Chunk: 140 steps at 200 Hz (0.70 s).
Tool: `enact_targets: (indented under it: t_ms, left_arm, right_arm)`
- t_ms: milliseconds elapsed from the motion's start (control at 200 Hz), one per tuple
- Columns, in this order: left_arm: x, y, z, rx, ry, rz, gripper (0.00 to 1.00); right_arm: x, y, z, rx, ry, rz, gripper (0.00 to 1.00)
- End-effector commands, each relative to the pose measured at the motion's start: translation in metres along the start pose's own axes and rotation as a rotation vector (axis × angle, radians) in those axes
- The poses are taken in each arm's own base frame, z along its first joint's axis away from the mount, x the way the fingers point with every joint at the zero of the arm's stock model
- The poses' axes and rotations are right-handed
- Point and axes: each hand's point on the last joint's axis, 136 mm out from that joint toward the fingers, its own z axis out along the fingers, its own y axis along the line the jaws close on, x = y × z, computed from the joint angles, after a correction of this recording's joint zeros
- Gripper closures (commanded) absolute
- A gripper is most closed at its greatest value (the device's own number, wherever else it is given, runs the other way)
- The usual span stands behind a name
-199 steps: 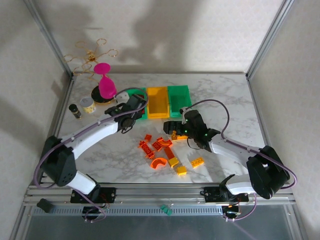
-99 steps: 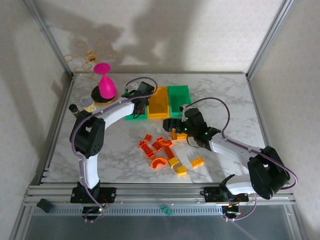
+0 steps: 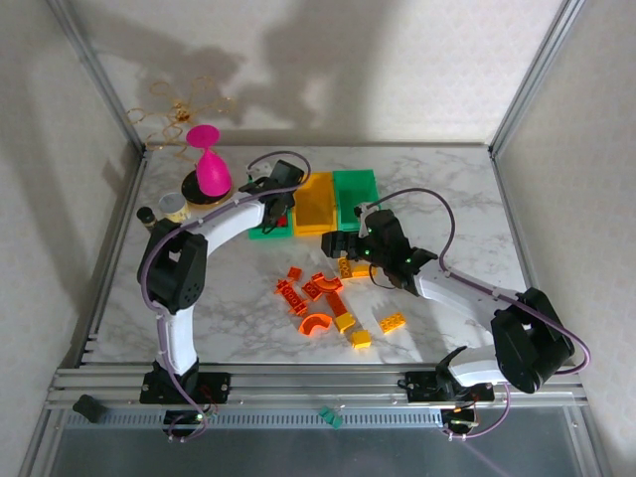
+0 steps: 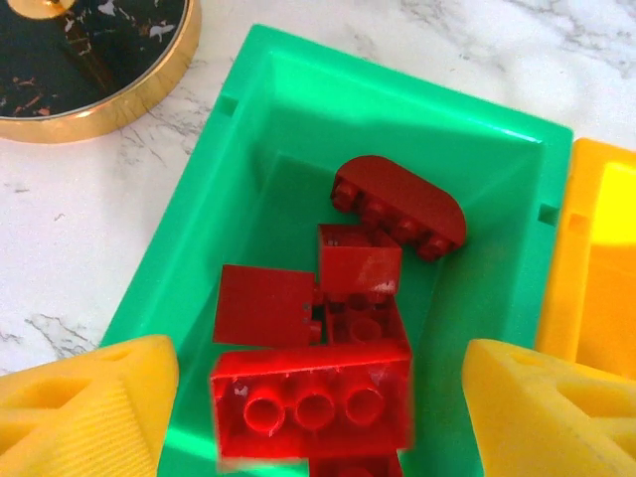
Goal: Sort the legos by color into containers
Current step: Place the lego in the container, then pick up the lego from the center of the table.
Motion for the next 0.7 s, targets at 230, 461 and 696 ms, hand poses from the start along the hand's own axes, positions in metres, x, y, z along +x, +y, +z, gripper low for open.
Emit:
enact_targets:
  t_ms: [230,461,696]
  left_arm:
    - [-0.025,0.002,-0.039,0.084,-0.038,-0.032,0.24]
    - [-0.002,0.019,-0.077,0.187,-0.005,-0.039,0.23]
    - [0.026,0.058,-0.112,0.264,0.022,-0.076,0.18]
  right_arm:
    - [-0.008,0.010,-0.003,0.002,0.008,-0.057,0.01]
    - [0.025,0.029,0.014,0.044,0.141,-0.175,0.01]
    - [0.044,0.042,0.032,0.083,0.238,-0.207,0.06]
